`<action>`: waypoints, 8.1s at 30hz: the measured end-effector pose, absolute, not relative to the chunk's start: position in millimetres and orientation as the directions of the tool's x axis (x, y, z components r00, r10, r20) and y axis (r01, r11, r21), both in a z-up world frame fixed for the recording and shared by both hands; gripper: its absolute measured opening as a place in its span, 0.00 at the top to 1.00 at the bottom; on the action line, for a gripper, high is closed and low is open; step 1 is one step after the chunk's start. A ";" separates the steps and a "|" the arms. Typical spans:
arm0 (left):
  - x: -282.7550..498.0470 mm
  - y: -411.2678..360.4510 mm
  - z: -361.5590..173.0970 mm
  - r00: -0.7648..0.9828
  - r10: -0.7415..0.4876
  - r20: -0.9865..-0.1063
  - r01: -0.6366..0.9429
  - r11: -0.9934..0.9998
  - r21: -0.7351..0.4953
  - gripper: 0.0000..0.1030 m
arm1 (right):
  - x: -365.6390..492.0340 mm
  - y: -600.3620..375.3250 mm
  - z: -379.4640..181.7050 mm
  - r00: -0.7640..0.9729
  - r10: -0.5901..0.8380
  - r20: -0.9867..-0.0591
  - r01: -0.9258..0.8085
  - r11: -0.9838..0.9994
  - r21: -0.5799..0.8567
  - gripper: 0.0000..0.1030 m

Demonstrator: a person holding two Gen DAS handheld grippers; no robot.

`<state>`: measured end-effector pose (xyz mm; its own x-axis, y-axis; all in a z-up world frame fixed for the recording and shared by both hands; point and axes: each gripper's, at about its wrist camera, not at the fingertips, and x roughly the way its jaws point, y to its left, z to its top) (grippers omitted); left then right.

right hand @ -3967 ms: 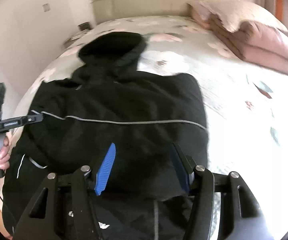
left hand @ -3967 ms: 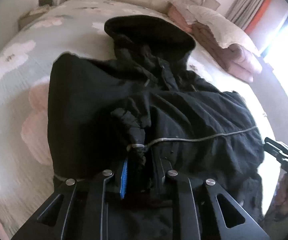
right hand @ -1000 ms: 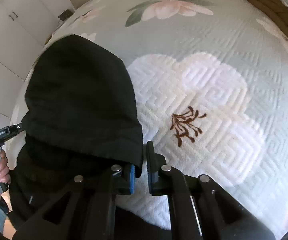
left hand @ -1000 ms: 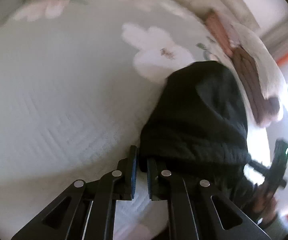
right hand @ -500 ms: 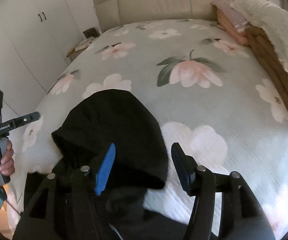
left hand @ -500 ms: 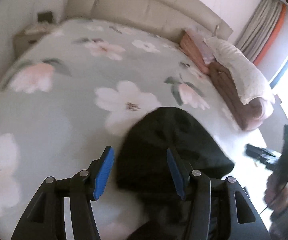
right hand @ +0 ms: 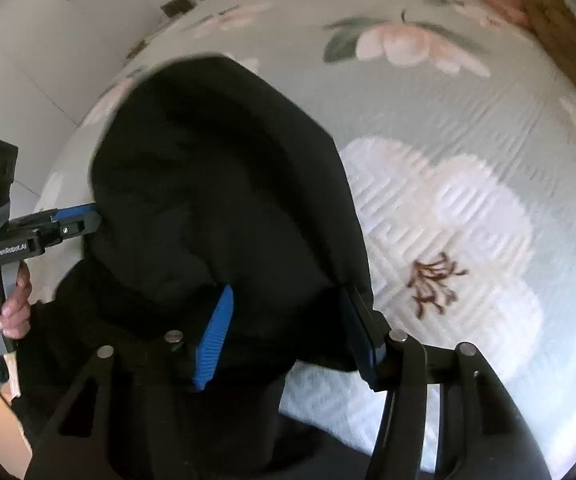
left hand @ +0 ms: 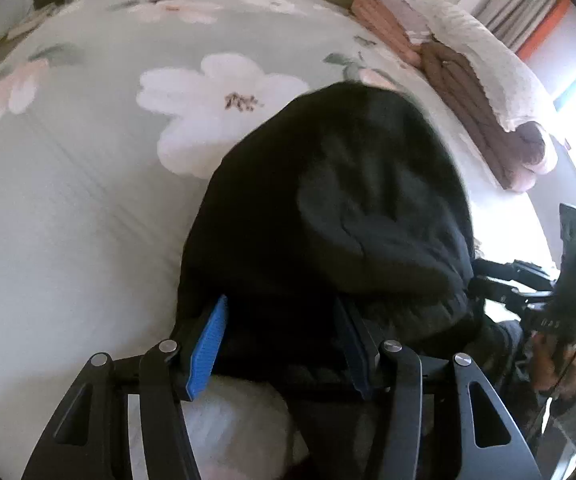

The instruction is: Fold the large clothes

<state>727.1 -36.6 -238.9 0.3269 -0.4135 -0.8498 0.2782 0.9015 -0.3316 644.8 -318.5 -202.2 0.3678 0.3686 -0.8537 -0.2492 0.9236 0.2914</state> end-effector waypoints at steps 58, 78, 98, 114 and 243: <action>397.1 -30.7 -64.6 0.491 -0.508 -0.707 0.621 0.774 -0.125 0.83 | 344.0 -306.8 -37.9 0.624 0.266 -0.734 -0.364 0.931 0.028 0.86; 389.7 38.8 -90.1 0.511 -0.398 -0.762 0.364 0.903 -0.228 0.80 | 332.0 -344.1 -35.1 0.584 0.308 -0.751 -0.205 0.951 0.230 0.43; 364.1 -29.9 -215.4 0.141 -0.609 -0.780 0.382 0.761 -0.525 0.80 | 295.4 -236.9 -170.1 0.257 0.427 -0.867 -0.368 0.873 0.320 0.37; 330.1 -8.0 -198.5 0.354 -0.612 -0.707 0.375 0.786 -0.492 0.59 | 267.0 -240.0 -140.3 0.512 0.391 -0.765 -0.367 0.905 0.217 0.37; 309.8 126.4 -182.9 0.613 -0.488 -0.621 0.132 0.839 -0.528 0.76 | 236.0 -481.9 -134.3 0.621 0.381 -0.685 0.069 0.844 0.532 0.56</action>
<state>309.8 126.4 -182.9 0.6131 -0.4879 -0.6213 0.1318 0.8387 -0.5284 236.0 -481.9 -134.3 0.6213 0.3806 -0.6849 0.0694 0.8439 0.5319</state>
